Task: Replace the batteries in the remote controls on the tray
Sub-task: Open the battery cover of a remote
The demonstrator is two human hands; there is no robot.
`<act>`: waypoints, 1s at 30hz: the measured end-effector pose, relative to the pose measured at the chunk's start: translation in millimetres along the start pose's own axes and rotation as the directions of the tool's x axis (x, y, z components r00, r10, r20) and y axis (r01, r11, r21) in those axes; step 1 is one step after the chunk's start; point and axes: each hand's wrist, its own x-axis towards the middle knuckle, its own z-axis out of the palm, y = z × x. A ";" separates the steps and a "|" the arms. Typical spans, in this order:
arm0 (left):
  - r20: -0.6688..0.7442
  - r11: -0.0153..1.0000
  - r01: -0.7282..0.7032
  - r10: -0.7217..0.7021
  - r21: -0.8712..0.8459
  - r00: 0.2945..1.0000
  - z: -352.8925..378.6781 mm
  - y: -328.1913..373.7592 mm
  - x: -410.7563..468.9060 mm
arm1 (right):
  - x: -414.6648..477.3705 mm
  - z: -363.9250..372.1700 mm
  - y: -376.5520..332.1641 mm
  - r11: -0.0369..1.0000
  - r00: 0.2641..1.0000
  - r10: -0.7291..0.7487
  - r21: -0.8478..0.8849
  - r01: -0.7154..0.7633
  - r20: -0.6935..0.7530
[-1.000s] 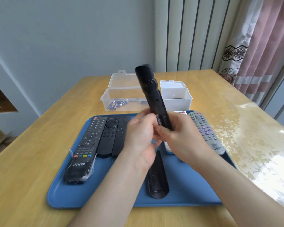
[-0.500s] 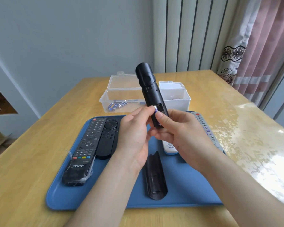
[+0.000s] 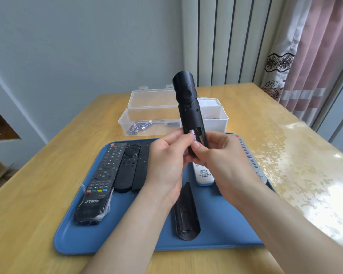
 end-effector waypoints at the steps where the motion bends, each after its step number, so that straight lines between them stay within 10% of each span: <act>1: -0.013 1.000 0.010 -0.010 -0.013 1.000 2.4 0.3 -0.9 | 0.0 0.8 0.2 1.000 1.000 -0.004 0.000 0.004 -0.011; 30: -0.329 0.989 0.093 -0.127 -0.116 0.936 27.5 -3.1 2.7 | -0.9 1.5 1.3 0.951 0.985 -0.156 -0.282 0.128 -0.079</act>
